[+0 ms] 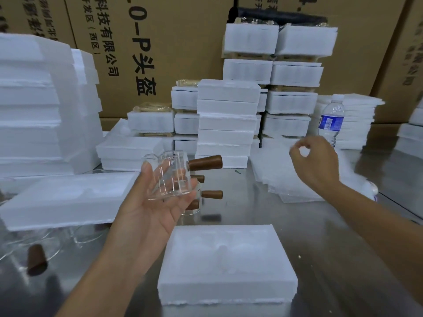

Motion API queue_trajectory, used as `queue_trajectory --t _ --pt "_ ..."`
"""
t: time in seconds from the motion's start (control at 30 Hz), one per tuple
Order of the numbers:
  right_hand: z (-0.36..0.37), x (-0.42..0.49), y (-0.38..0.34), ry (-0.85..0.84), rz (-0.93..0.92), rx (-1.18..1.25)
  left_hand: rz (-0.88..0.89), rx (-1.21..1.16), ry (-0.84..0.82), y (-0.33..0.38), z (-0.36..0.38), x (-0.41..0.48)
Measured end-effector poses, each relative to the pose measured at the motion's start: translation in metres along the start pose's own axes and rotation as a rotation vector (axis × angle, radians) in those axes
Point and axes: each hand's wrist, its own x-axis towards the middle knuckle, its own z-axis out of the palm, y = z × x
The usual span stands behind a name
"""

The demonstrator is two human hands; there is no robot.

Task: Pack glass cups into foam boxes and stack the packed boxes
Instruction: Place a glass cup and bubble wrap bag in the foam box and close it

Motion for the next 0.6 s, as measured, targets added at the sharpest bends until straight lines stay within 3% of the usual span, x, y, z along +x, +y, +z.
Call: queue_trajectory --t 0.13,0.27,0.4,0.5,0.6 --pt "-0.027 -0.026 -0.059 -0.300 -0.198 0.363 0.046 -0.097 -0.025 0.009 0.001 -0.003" --pt "-0.048 -0.086 -0.088 -0.683 -0.483 0.281 0.088 -0.193 -0.112 0.021 0.002 -0.005" --pt "-0.043 -0.125 -0.099 -0.862 -0.676 0.138 0.137 -0.155 -0.134 0.023 0.003 -0.008" --pt "-0.033 -0.135 -0.097 -0.930 -0.648 0.168 0.131 -0.123 -0.124 0.021 0.002 -0.007" --pt "-0.029 -0.131 -0.096 -0.813 -0.352 0.521 0.106 -0.076 -0.144 0.015 0.000 -0.004"
